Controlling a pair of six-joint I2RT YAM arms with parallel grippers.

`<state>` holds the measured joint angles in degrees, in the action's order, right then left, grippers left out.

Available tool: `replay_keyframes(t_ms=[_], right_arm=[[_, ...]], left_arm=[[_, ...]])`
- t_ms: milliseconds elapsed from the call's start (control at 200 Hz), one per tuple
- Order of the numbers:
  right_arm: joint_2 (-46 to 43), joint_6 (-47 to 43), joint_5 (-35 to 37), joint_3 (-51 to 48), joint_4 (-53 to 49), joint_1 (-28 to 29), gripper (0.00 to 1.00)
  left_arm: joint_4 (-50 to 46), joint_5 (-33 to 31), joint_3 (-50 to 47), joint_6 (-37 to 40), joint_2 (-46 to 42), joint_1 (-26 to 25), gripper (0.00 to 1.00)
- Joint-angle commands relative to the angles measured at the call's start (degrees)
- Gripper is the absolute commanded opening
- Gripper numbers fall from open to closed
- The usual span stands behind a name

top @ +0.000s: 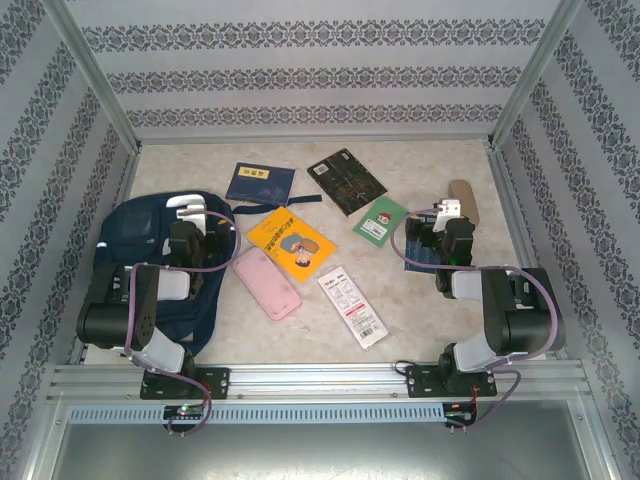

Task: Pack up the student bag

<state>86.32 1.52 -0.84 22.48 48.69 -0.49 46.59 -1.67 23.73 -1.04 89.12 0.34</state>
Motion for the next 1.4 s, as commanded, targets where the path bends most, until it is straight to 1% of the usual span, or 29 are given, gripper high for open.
replay_keyframes(t_ms=[0,829,894,934,969,1019,1104,1179,1244,1314,1349,1394], right_arm=[[-0.13,0.13,0.65,-0.02,1.32,0.59,0.98],[0.00,0.26,0.60,0.22,1.01,0.56,0.98],[-0.04,0.22,0.49,0.26,0.88,0.56,0.98],[-0.27,0.24,0.58,0.03,1.21,0.54,0.98],[-0.47,0.34,1.21,0.00,1.18,0.58,0.98],[-2.28,0.44,1.84,0.14,-0.34,0.67,0.98],[-8.08,0.75,4.17,1.38,-8.14,1.00,0.98],[-12.78,1.69,6.81,2.27,-12.63,1.13,0.98],[-16.96,8.18,11.04,3.64,-17.50,0.86,0.98],[-20.51,16.25,12.63,6.65,-25.16,0.41,0.98],[-21.94,18.43,11.88,8.27,-28.92,0.32,0.98],[-23.33,19.09,8.93,9.77,-31.42,0.23,0.98]], left_arm=[[1.22,0.71,-0.08,0.50,0.33,-0.51,1.00],[0.77,1.28,0.06,0.42,0.22,-0.34,1.00],[-0.88,1.85,0.78,0.77,-0.43,-0.34,1.00],[-4.06,1.08,2.05,0.69,-1.73,-0.38,1.00],[-9.70,-0.59,4.39,-0.04,-3.66,-0.43,1.00],[-21.86,-3.65,9.38,-2.07,-6.28,-0.43,1.00],[-38.92,-6.71,18.61,-7.66,-9.50,-0.43,1.00],[-49.79,-6.93,24.78,-12.46,-11.29,-0.43,1.00],[-57.47,-7.35,29.46,-17.83,-12.26,-0.37,1.00],[-65.20,-6.85,33.41,-21.48,-12.23,-0.34,0.99],[-68.51,-6.67,34.96,-22.85,-11.79,-0.34,1.00],[-71.47,-5.20,36.68,-23.65,-10.77,-0.34,1.00]])
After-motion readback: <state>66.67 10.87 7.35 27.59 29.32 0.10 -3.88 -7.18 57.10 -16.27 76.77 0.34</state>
